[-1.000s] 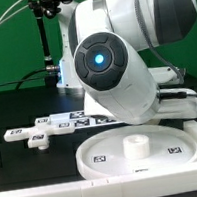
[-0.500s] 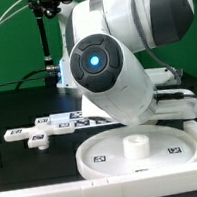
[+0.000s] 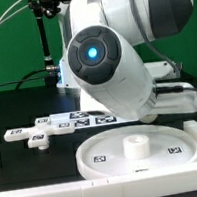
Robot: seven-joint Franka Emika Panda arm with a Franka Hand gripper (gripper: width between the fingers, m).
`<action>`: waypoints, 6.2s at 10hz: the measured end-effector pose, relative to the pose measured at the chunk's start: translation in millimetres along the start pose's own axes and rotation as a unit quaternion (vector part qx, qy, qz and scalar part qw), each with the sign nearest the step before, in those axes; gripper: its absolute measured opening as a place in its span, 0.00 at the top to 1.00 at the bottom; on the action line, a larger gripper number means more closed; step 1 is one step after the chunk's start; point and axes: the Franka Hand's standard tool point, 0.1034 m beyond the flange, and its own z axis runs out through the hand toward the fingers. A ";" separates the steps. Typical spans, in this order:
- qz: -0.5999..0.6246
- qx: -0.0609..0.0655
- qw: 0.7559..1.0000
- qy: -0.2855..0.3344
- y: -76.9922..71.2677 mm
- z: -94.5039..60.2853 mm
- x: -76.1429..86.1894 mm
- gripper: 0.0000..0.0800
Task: Assemble round table
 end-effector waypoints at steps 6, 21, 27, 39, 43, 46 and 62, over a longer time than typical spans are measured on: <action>-0.017 0.006 0.999 0.027 -7.6 -30.3 -7.7 0.49; -0.131 -0.011 0.865 0.484 -28.9 -122.0 2.4 0.49; -0.216 -0.064 0.817 0.531 -22.8 -152.9 4.9 0.49; -0.292 -0.135 0.741 0.589 -8.4 -146.4 19.0 0.49; -0.293 -0.135 0.742 0.588 -9.6 -141.6 22.1 0.49; -0.296 -0.136 0.741 0.586 -13.3 -139.6 21.1 0.49; -0.295 -0.140 0.745 0.581 -7.3 -120.7 33.3 0.23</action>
Offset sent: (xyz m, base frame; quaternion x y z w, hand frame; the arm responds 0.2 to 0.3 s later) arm 0.0000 0.0000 0.0000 0.0000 0.0000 0.0000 1.0000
